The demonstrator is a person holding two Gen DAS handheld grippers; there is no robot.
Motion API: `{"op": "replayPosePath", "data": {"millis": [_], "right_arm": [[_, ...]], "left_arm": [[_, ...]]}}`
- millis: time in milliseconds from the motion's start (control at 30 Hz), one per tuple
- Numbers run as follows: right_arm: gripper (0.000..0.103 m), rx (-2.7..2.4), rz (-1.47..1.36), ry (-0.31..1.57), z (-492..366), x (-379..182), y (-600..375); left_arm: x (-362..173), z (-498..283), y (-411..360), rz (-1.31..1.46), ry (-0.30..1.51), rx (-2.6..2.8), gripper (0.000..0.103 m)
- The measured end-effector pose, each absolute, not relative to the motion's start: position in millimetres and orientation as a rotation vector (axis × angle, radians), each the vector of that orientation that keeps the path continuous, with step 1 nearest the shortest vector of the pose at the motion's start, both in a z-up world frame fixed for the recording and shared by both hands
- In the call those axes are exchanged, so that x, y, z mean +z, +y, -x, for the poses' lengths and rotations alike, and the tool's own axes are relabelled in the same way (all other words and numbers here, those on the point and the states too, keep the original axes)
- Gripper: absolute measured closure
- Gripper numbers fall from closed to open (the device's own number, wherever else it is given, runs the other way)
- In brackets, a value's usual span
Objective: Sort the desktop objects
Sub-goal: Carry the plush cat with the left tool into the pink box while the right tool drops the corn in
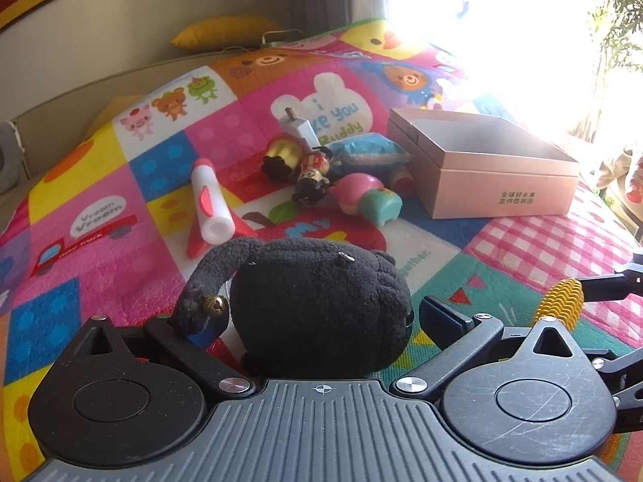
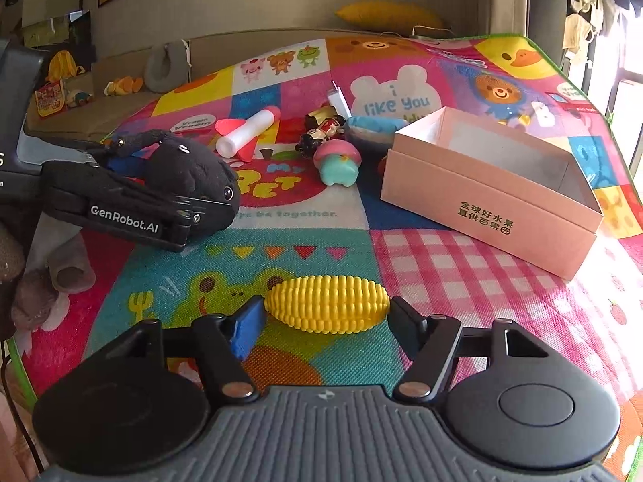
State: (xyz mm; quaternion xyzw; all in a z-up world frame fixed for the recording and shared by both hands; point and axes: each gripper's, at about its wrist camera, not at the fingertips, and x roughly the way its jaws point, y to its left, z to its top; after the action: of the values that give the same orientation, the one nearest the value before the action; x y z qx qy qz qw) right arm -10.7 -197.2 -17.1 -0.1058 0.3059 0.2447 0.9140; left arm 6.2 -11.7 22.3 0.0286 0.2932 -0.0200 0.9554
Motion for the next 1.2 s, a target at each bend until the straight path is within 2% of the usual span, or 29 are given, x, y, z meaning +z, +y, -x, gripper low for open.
{"op": "replayPosePath", "data": {"millis": [33,67,467,633,800,1000,1133,1200], "right_arm": [[0.036,0.5,0.219,0.629,12.3,-16.0,-199.1],[0.036,0.494,0.22,0.628,14.0,-15.2,-201.1],[0.036,0.407,0.243,0.583,43.2,7.3,-237.5],[0.036,0.356,0.248,0.5,60.9,36.1,-259.8],[0.036,0.264,0.257,0.319,63.7,87.6,-278.4],[0.036,0.243,0.148,0.251,-3.5,146.8,-297.7],[0.036,0.224,0.124,0.28,-78.7,160.1,-291.8],[0.036,0.194,0.088,0.323,-120.7,158.2,-289.0]], "left_arm": [[22.2,-5.8,-11.9,-0.061,0.594,-0.04,0.002],[22.1,-5.2,-12.4,-0.067,0.594,-0.04,0.012],[41.1,32.3,-56.5,-0.16,0.593,-0.252,0.012],[78.3,36.6,-87.1,-0.183,0.506,-0.351,0.012],[123.8,12.9,-112.7,-0.244,0.351,-0.372,0.012],[130.3,-46.6,-134.7,-0.25,0.275,-0.384,0.012],[122.5,-111.9,-147.0,-0.235,0.213,-0.371,0.008],[113.4,-145.0,-144.8,-0.203,0.252,-0.371,0.008]]}}
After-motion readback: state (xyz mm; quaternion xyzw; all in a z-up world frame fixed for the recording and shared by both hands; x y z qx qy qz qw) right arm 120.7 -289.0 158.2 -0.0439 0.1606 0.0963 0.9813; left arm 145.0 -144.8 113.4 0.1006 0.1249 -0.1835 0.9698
